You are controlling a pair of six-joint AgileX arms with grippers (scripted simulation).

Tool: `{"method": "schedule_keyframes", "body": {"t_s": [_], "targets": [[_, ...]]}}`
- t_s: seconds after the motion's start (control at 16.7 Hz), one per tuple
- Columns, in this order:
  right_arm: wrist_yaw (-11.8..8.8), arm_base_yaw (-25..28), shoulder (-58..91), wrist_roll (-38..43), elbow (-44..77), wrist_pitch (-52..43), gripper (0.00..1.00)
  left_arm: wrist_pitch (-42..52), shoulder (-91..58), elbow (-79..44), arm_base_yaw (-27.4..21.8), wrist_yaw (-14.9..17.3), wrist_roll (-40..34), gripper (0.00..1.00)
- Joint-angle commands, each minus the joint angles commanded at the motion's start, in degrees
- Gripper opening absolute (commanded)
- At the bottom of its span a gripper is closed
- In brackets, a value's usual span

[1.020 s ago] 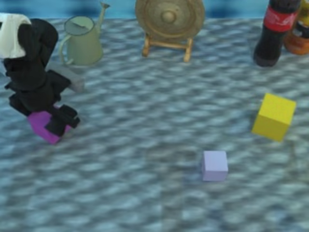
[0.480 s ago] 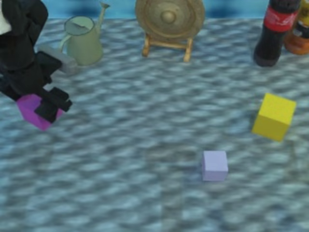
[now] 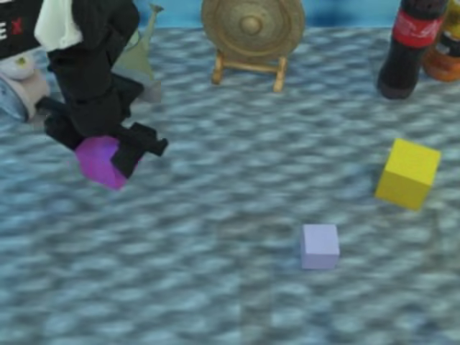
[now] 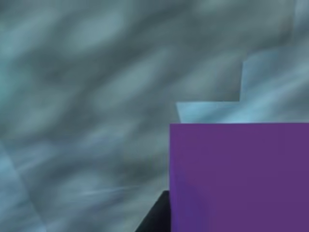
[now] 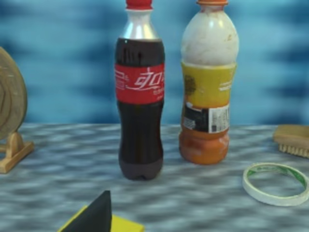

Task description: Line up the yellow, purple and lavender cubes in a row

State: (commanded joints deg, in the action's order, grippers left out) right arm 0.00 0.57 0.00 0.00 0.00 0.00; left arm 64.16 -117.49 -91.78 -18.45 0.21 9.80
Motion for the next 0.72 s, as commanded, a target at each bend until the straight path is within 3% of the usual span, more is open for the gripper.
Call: {"method": "schedule_keyframes", "body": {"t_s": [0.48, 0.72], "targets": [[0.0, 0.0, 0.0, 0.0, 0.0, 0.0, 1.0, 5.6, -5.7, -9.6, -19.4, -0.4, -38.8, 0.0], [0.0, 0.0, 0.0, 0.0, 0.0, 0.0, 1.0, 6.9, -6.5, -13.0, -27.0, -0.7, -52.6, 0.0]]}}
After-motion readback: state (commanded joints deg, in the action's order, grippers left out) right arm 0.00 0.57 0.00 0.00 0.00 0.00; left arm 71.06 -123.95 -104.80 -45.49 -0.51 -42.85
